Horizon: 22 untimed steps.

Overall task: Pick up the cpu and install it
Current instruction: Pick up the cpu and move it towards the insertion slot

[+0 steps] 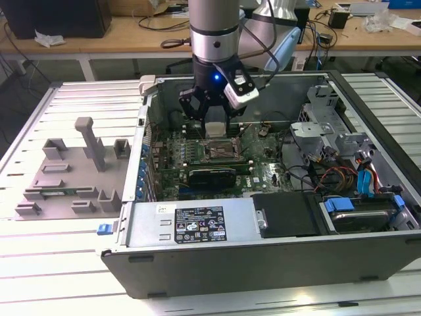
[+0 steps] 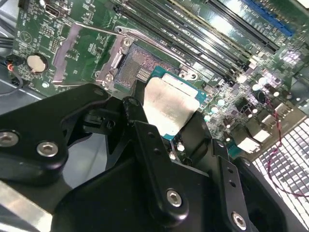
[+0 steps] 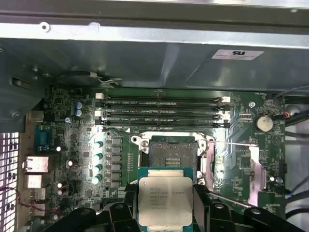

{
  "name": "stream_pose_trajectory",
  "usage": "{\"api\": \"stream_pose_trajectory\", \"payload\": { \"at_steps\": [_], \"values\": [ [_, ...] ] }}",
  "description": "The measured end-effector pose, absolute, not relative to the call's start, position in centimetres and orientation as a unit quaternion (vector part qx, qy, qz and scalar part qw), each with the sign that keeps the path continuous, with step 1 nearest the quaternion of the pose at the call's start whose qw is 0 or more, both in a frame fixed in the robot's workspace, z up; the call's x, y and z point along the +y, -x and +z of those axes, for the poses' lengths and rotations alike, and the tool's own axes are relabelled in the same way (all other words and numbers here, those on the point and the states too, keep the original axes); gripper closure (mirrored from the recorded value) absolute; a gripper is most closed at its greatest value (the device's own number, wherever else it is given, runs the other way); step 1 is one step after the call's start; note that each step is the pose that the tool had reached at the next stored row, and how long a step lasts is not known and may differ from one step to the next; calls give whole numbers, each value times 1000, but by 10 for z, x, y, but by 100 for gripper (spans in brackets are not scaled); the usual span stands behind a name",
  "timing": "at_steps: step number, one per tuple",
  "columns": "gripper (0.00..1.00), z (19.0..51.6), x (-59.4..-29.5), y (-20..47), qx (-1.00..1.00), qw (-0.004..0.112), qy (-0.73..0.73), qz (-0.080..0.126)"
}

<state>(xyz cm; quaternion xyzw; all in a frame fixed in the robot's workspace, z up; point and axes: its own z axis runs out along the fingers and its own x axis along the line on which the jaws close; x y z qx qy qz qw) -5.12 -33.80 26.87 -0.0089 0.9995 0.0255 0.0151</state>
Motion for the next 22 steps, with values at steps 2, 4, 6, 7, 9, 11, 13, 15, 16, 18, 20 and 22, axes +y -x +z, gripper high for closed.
{"api": "stream_pose_trajectory", "payload": {
  "at_steps": [2, 4, 6, 7, 9, 11, 13, 15, 16, 18, 20, 22],
  "values": [
    [45, 265, -337, 51, 1000, 14, 9, 25],
    [45, 258, -335, 51, 1000, 13, 9, 25],
    [45, 255, -334, 51, 1000, 12, 9, 25],
    [45, 252, -334, 51, 1000, 12, 9, 25],
    [45, 250, -334, 51, 1000, 12, 9, 25],
    [45, 247, -334, 50, 1000, 12, 9, 25],
    [45, 246, -334, 50, 1000, 11, 9, 25],
    [45, 246, -334, 49, 1000, 11, 9, 25],
    [45, 246, -334, 47, 1000, 11, 9, 25],
    [45, 245, -334, 45, 1000, 10, 9, 25],
    [45, 245, -334, 44, 1000, 10, 9, 25],
    [45, 245, -334, 44, 1000, 10, 9, 25]
  ]
}}
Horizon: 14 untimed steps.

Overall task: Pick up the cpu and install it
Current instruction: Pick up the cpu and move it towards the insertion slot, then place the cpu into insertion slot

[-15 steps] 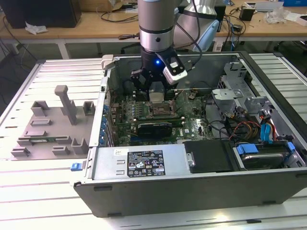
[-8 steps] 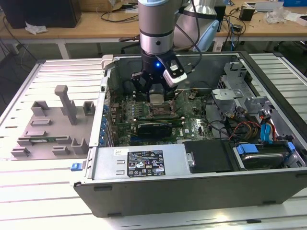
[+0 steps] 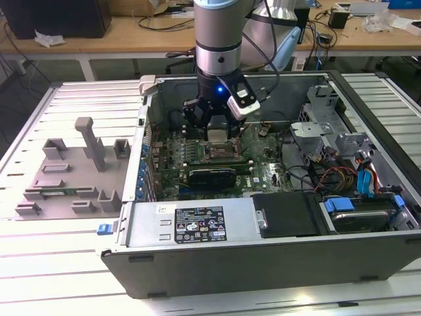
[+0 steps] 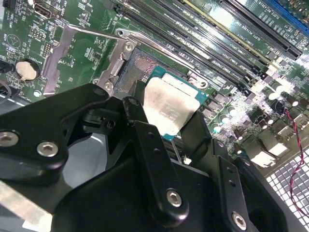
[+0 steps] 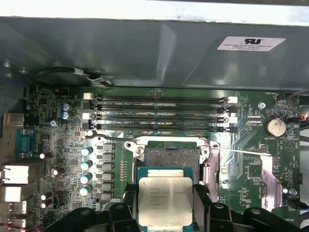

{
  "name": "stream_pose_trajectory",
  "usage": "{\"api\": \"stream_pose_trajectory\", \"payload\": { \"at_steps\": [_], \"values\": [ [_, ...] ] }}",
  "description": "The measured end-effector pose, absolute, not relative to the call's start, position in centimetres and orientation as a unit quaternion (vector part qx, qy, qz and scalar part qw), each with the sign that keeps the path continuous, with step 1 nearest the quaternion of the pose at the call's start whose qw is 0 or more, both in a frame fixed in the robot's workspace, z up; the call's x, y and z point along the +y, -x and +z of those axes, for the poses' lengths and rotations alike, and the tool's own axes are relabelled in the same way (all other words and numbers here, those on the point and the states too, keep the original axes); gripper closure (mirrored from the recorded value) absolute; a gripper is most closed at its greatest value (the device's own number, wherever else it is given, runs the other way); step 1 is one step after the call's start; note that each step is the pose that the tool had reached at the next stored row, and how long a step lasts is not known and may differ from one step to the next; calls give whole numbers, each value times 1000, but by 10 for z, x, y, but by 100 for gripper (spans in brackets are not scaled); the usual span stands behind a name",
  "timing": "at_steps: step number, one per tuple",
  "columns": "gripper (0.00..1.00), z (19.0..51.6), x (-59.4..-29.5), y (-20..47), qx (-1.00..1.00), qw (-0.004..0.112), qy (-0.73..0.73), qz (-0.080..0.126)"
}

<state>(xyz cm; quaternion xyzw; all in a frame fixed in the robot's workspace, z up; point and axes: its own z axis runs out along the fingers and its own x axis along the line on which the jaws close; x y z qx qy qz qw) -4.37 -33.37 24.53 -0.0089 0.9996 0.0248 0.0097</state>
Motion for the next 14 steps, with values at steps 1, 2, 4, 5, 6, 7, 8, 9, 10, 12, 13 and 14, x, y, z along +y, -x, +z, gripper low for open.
{"api": "stream_pose_trajectory", "payload": {
  "at_steps": [1, 2, 4, 5, 6, 7, 8, 9, 10, 12, 13, 14],
  "values": [
    [45, 245, -334, 44, 1000, 10, 9, 25],
    [45, 245, -334, 44, 1000, 10, 9, 25],
    [45, 245, -334, 44, 1000, 10, 9, 25],
    [45, 245, -334, 44, 1000, 10, 9, 25],
    [45, 245, -334, 44, 1000, 10, 9, 25],
    [45, 245, -334, 43, 1000, 10, 9, 25],
    [45, 245, -334, 43, 1000, 10, 9, 25],
    [45, 245, -334, 43, 1000, 10, 9, 25],
    [45, 245, -334, 43, 1000, 10, 9, 25],
    [45, 245, -334, 43, 1000, 10, -15, 25],
    [45, 245, -334, 43, 999, 11, -45, 24],
    [45, 245, -334, 43, 998, 11, -54, 24]
  ]
}}
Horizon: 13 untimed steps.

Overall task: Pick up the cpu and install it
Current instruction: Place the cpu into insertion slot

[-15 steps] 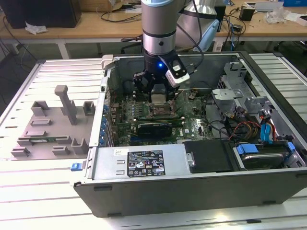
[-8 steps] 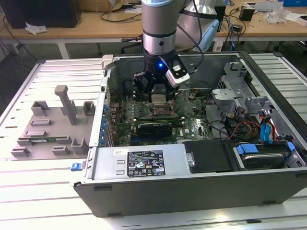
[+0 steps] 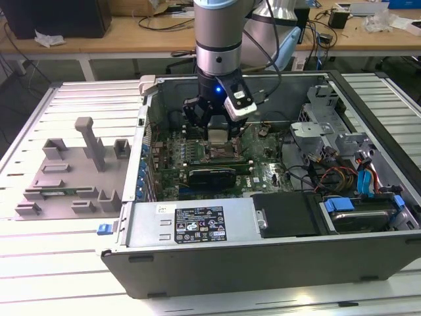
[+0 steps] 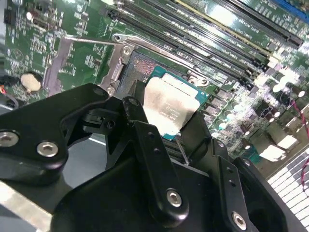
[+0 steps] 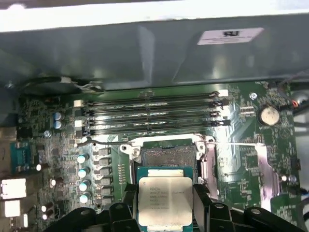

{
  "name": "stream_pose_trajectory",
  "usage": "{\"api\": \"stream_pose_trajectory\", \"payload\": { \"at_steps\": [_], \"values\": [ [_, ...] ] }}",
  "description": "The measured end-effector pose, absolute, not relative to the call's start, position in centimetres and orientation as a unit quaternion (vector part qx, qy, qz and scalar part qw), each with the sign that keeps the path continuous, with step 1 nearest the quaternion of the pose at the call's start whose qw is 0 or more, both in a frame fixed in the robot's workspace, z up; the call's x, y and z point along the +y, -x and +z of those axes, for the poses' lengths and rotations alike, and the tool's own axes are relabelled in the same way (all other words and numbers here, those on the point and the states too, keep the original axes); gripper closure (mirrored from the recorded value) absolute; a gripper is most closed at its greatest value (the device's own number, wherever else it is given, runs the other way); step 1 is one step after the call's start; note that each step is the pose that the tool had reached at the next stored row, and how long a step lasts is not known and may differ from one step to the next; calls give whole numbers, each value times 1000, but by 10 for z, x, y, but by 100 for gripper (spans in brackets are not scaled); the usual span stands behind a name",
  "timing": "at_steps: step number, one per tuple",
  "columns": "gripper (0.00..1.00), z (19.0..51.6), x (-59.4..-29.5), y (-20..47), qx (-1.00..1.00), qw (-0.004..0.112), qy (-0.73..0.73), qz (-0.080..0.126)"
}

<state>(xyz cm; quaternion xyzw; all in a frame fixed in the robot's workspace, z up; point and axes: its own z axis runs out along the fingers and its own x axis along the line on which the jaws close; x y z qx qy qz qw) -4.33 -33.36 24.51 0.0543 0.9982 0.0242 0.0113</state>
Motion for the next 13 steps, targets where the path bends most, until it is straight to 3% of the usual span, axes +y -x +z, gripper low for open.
{"api": "stream_pose_trajectory", "payload": {
  "at_steps": [13],
  "values": [
    [45, 245, -334, 43, 976, 15, -216, 22]
  ]
}}
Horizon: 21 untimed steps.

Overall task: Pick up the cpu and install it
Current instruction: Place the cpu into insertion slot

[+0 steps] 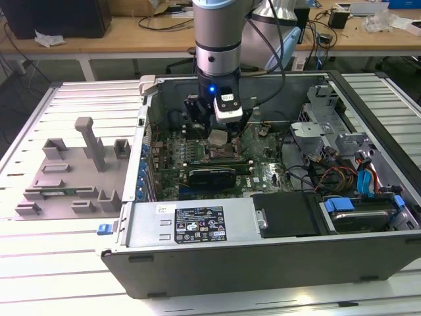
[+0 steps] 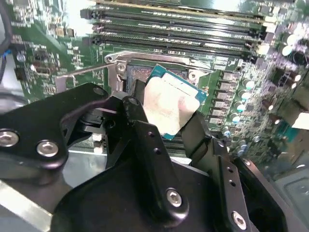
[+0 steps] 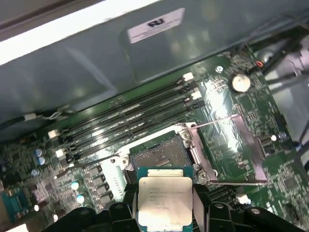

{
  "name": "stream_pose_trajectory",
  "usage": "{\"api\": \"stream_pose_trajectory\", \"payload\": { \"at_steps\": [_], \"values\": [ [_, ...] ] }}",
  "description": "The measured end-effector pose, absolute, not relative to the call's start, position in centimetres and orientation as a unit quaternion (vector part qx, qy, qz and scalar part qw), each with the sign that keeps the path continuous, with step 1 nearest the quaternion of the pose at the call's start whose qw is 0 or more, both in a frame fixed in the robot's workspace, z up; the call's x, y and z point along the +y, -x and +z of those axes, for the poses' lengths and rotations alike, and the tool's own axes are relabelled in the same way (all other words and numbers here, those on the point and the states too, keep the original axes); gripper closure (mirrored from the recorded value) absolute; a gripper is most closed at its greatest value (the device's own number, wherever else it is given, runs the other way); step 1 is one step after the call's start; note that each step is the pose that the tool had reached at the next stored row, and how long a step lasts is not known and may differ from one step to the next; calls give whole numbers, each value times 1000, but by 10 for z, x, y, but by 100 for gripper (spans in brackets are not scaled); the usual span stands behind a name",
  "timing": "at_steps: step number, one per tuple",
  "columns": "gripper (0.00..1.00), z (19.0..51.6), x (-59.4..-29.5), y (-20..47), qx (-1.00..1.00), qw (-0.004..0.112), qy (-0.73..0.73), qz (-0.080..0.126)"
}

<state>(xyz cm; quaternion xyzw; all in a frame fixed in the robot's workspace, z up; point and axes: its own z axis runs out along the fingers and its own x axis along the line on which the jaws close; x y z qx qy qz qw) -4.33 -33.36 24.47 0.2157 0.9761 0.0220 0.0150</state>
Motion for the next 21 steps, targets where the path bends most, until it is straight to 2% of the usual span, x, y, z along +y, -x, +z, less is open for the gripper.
{"api": "stream_pose_trajectory", "payload": {
  "at_steps": [21],
  "values": [
    [45, 244, -334, 43, 898, 20, -440, 18]
  ]
}}
